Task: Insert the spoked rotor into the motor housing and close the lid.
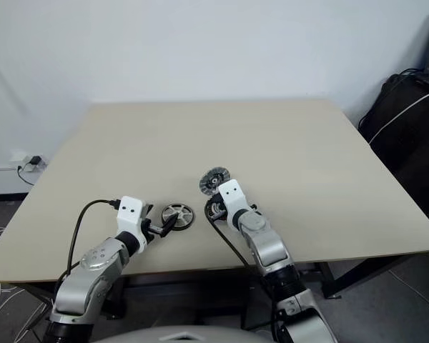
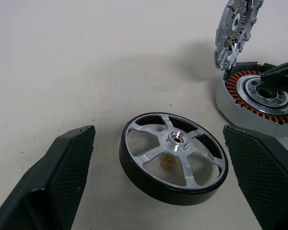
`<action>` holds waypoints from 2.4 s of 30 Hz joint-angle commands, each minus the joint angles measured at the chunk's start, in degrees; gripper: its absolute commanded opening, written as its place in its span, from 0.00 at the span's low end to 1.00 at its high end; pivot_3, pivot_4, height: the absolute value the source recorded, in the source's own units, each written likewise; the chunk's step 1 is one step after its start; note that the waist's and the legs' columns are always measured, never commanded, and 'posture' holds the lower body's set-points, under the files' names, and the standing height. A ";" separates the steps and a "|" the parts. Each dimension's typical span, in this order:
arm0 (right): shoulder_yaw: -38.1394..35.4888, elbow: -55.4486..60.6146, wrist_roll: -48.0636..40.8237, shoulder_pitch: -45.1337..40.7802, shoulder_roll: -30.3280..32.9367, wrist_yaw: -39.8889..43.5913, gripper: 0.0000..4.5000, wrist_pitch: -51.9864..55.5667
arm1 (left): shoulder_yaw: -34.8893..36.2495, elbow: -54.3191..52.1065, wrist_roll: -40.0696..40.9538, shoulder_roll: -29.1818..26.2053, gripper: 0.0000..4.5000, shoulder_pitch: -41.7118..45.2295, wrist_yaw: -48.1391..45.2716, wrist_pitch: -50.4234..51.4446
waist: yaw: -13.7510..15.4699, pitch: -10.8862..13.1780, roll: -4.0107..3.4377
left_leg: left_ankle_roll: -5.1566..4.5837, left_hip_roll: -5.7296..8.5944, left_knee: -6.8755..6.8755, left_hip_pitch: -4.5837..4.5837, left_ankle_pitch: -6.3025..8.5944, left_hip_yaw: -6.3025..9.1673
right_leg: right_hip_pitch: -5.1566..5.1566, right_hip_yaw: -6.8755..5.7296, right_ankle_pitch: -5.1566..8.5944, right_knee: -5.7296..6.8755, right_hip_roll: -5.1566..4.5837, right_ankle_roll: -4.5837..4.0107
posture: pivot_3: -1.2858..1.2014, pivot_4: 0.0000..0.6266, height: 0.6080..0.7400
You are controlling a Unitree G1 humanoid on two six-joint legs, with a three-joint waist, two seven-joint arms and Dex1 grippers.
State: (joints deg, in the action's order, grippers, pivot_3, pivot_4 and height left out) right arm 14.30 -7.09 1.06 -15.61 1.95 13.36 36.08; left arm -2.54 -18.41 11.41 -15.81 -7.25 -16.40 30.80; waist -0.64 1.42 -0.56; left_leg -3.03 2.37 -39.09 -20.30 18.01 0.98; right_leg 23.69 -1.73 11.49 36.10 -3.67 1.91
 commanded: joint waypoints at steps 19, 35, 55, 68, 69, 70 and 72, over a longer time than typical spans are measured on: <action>-2.52 6.48 -1.55 -0.10 -0.13 -1.15 0.00 -3.57 | 0.16 -2.42 0.23 0.51 1.00 0.50 -0.18 -0.86 | 0.01 -0.12 -0.11 | -0.24 -0.01 0.02 0.34 0.14 0.02 | -0.11 -0.01 0.01 -0.03 -0.01 0.00 | 0.52 0.00 1.00; -1.43 1.82 -1.08 2.89 1.76 0.36 0.00 -1.69 | 0.70 -2.54 0.26 0.13 1.00 0.89 -0.36 -0.56 | -0.03 -0.14 -0.11 | -0.24 -0.02 0.03 0.34 0.15 0.02 | -0.12 0.00 0.04 -0.04 -0.07 -0.04 | 0.52 0.00 1.00; -1.64 1.87 -2.29 0.57 -0.13 1.14 0.00 -6.67 | 0.93 -2.95 0.24 -0.23 1.00 0.87 -0.39 -0.21 | 0.05 -0.12 -0.12 | -0.24 -0.01 0.04 0.32 0.15 0.03 | -0.09 -0.03 0.03 -0.04 -0.02 -0.01 | 0.52 0.00 1.00; -1.33 0.04 -1.82 3.27 1.90 1.97 0.00 -6.76 | 1.09 -3.42 0.18 -0.26 1.00 0.26 -0.19 -0.12 | 0.18 -0.19 -0.06 | -0.25 0.01 0.04 0.39 0.15 0.08 | -0.20 -0.09 0.05 -0.05 -0.24 -0.03 | 0.52 0.00 1.00; -1.58 0.94 -2.15 2.96 1.69 2.02 0.00 -7.35 | 0.98 -3.27 0.17 -0.21 1.00 0.45 -0.23 -0.12 | 0.17 -0.19 -0.06 | -0.25 0.01 0.04 0.39 0.15 0.08 | -0.20 -0.08 0.05 -0.05 -0.22 -0.02 | 0.52 0.00 1.00; -1.69 1.88 -2.36 2.66 1.53 2.05 0.00 -7.79 | 0.88 -3.17 0.17 -0.18 1.00 0.62 -0.30 -0.10 | 0.15 -0.17 -0.07 | -0.25 0.01 0.04 0.38 0.15 0.07 | -0.19 -0.08 0.05 -0.06 -0.19 -0.02 | 0.52 0.00 1.00; -1.98 3.84 -2.94 1.93 0.98 2.01 0.00 -8.36 | 0.72 -2.88 0.17 -0.16 1.00 0.97 -0.44 -0.13 | 0.11 -0.14 -0.10 | -0.25 0.01 0.04 0.35 0.15 0.07 | -0.15 -0.08 0.05 -0.06 -0.14 -0.02 | 0.52 0.00 1.00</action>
State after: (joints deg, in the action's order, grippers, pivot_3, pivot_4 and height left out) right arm 13.25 -7.59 -1.04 -12.34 3.66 15.14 29.24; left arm -1.78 -18.97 11.43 -15.92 -7.61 -16.48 30.97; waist -0.53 1.27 -0.66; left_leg -3.28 2.38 -39.05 -19.96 18.16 1.05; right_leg 23.56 -1.80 11.53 36.04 -3.79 1.90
